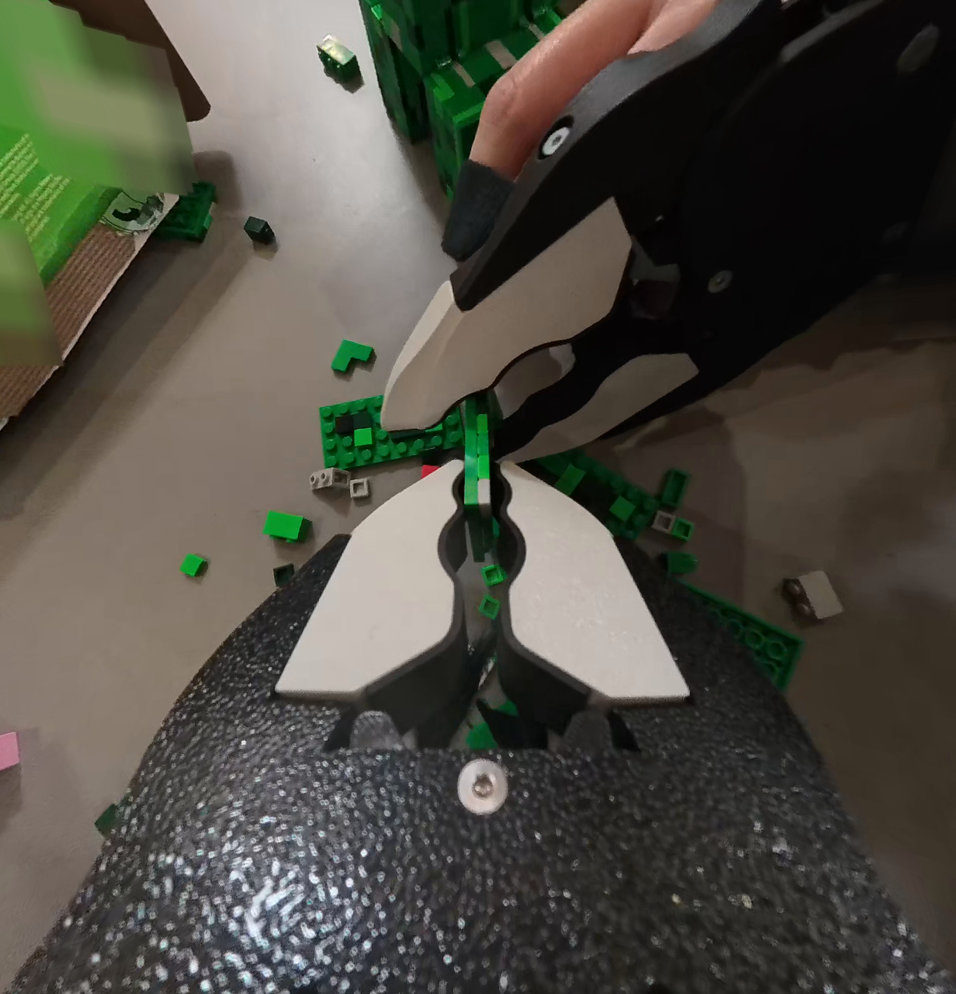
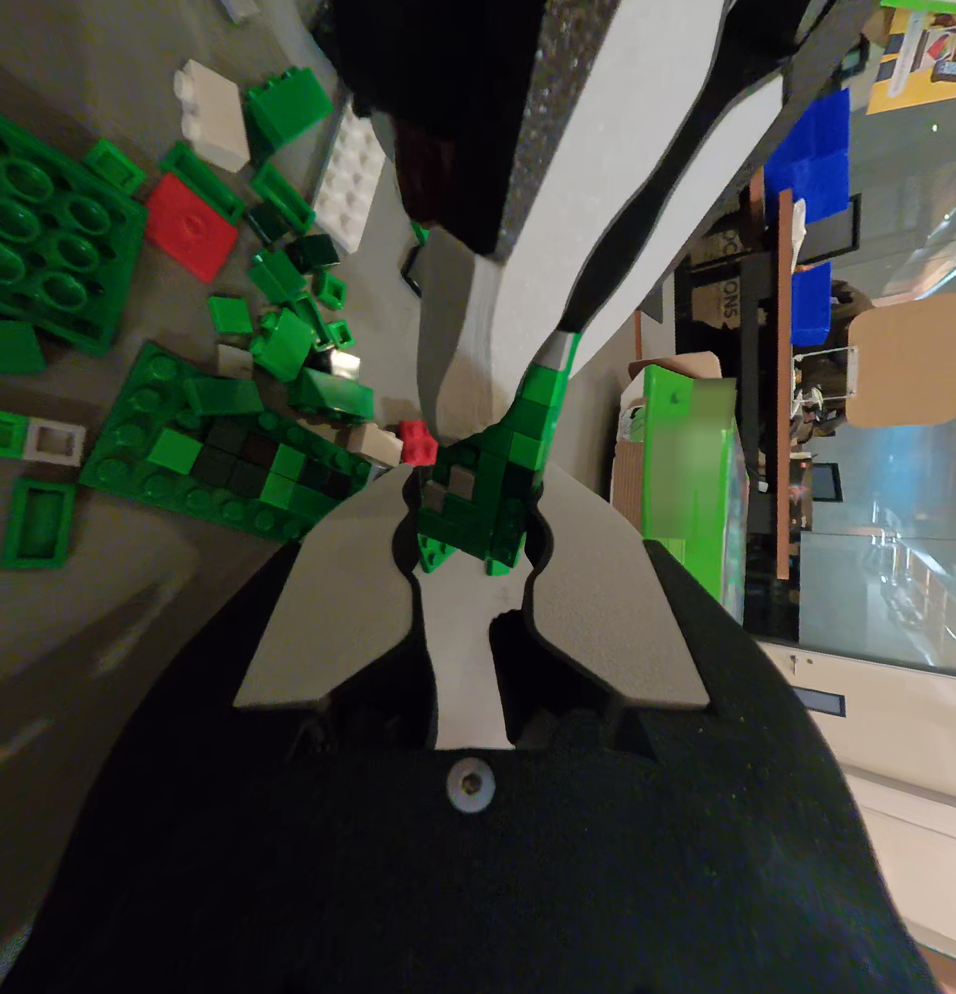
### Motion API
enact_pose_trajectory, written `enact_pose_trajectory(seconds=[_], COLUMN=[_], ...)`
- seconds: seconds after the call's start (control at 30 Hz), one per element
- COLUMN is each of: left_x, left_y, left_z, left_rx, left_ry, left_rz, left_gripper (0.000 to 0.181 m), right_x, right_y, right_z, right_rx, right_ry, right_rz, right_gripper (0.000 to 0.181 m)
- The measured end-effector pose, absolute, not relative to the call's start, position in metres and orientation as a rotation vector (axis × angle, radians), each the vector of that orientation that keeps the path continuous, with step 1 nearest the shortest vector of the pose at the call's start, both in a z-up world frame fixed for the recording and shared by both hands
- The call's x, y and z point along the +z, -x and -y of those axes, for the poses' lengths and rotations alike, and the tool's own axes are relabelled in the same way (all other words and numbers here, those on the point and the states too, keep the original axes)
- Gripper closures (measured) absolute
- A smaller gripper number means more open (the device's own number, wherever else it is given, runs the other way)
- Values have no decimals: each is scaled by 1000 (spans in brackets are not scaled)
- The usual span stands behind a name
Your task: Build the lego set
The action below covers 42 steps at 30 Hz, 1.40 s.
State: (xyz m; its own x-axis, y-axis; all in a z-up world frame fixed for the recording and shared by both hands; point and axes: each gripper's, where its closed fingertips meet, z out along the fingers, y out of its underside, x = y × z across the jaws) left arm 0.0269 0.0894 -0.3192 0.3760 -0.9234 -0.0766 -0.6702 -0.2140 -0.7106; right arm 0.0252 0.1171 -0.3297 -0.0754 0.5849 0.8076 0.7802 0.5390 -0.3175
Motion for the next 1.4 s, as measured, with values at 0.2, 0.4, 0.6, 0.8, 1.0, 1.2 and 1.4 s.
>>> enact_pose_trajectory(seconds=[0.2,0.4,0.6,0.8,1.0,1.2,1.4], left_x=[-317,-317,-320,-311,-314,-319,-320], left_y=[-29,-29,-30,-33,-31,-32,-34], left_z=[-87,-86,-86,-90,-91,-88,-84], left_rx=[-418,-399,-421,-692,-724,-620,-538], left_ry=[1906,1879,1898,2040,2073,2040,2004], left_rz=[-1437,-1463,-1452,-1191,-1157,-1266,-1343], left_gripper=[175,175,175,175,175,175,175], right_x=[-327,-325,-329,-320,-317,-324,-326], right_y=[-27,-26,-26,-18,-17,-19,-22], right_z=[-113,-111,-110,-126,-127,-119,-111], right_rx=[-229,-218,-162,-316,-339,-240,-165], right_ry=[1077,1019,1000,1030,1040,1066,1070], right_rz=[1785,1787,1795,1662,1650,1724,1768], right_gripper=[146,146,146,131,143,145,147])
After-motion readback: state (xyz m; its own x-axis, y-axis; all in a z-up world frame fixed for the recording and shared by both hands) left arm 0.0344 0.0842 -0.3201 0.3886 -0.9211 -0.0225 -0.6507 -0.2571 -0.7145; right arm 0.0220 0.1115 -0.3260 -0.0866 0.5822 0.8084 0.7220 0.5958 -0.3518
